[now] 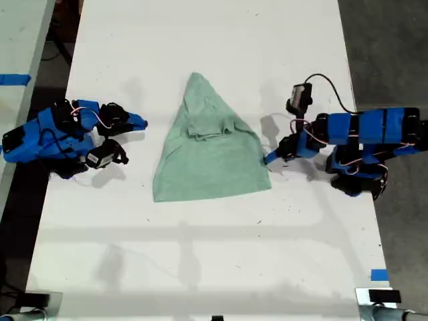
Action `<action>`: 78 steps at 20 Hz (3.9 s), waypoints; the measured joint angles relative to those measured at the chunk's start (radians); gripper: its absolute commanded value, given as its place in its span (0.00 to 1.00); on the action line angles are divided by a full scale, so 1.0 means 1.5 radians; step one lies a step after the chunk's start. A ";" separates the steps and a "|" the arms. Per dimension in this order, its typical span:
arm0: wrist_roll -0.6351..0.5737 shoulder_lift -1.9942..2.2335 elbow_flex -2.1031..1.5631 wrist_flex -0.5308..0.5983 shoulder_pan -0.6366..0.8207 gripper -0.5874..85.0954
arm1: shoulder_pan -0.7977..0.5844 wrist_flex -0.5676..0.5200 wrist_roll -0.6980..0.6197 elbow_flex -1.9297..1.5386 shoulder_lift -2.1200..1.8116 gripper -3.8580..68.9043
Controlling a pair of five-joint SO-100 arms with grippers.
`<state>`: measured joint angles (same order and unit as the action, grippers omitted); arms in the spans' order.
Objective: Fold t shirt
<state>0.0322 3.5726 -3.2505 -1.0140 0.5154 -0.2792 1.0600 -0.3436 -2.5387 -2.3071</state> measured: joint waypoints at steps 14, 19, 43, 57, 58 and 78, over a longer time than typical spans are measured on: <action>0.000 0.000 0.000 0.000 0.000 0.00 | 0.026 -0.099 -0.019 0.156 0.249 0.26; 0.000 0.000 0.000 0.000 0.000 0.00 | 0.045 -0.115 -0.018 0.211 0.309 0.07; 0.000 0.000 0.000 0.000 0.000 0.00 | 0.172 0.192 -0.138 1.130 0.877 0.35; 0.000 0.000 0.000 0.000 0.000 0.00 | 0.162 0.373 -0.138 1.114 0.606 0.33; 0.000 0.000 0.000 0.000 0.000 0.00 | 0.159 0.388 -0.138 1.103 0.579 0.32; 0.000 0.000 0.000 0.000 0.000 0.00 | 0.181 0.205 0.004 -0.336 -0.780 0.08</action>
<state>0.0322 3.5726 -3.2505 -1.0140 0.5154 -0.0077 1.3668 -0.3375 -3.0434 -3.4775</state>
